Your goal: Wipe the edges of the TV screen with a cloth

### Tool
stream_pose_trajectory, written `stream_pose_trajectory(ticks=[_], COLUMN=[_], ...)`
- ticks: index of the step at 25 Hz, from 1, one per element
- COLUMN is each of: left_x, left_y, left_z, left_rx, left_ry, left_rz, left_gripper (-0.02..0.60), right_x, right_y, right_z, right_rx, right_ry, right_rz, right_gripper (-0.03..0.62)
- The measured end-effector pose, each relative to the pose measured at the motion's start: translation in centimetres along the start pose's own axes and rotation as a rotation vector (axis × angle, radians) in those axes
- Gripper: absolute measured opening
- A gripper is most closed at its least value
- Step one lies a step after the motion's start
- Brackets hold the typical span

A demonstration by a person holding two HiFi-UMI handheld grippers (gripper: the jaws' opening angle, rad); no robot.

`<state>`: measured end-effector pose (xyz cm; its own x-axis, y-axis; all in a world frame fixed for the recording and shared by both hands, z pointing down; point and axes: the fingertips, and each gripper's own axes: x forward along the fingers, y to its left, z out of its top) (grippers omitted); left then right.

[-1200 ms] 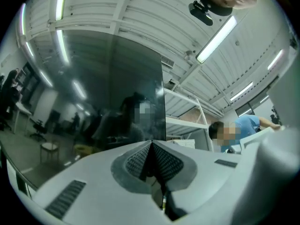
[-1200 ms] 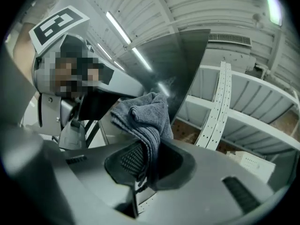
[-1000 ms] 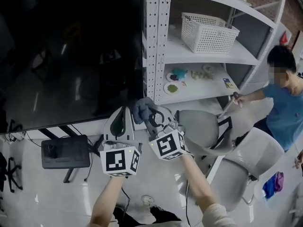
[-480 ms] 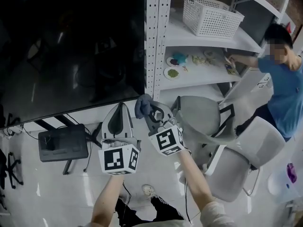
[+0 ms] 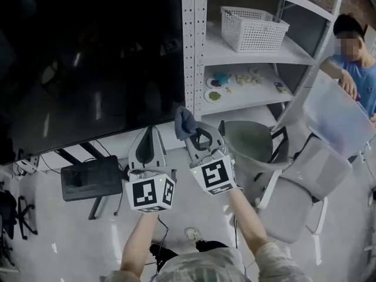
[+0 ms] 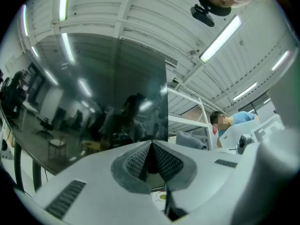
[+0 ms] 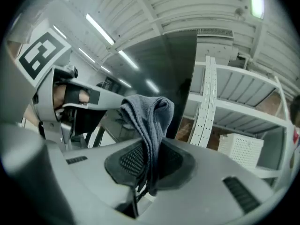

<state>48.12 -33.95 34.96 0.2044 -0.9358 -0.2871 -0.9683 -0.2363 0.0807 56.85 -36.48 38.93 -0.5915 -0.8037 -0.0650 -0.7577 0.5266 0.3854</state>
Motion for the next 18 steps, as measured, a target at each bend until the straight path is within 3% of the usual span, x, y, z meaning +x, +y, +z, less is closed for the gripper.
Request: stream_pose_trajectory(ticks=[4,7,13,18], left_x=[-3.1,-5.8,-8.9,-9.5], left_y=[-0.9,-0.6,0.8,2.5], left_z=[4.1,5.4,7.5,8.1], left_rx=[0.073,0.112,0.118,0.131], left_ry=[-0.039,-0.048,-0.064,-0.073], left_rz=[-0.022,-0.003,0.054,0.098], left_gripper=[0.015,0.015,0.015,0.015], right_x=[-3.4,-5.3,-6.3,-5.1], right_y=[0.5,2.2,6.3,7.4], right_z=[6.6,9.2,11.6,10.2], right_rx=[0.018,0.079,0.105,0.076], right_ry=[-0.1,-0.167,-0.227,-0.173], right_rz=[-0.058,-0.047,0.026,0.036], right_gripper=[0.049,0.049,0.049,0.049])
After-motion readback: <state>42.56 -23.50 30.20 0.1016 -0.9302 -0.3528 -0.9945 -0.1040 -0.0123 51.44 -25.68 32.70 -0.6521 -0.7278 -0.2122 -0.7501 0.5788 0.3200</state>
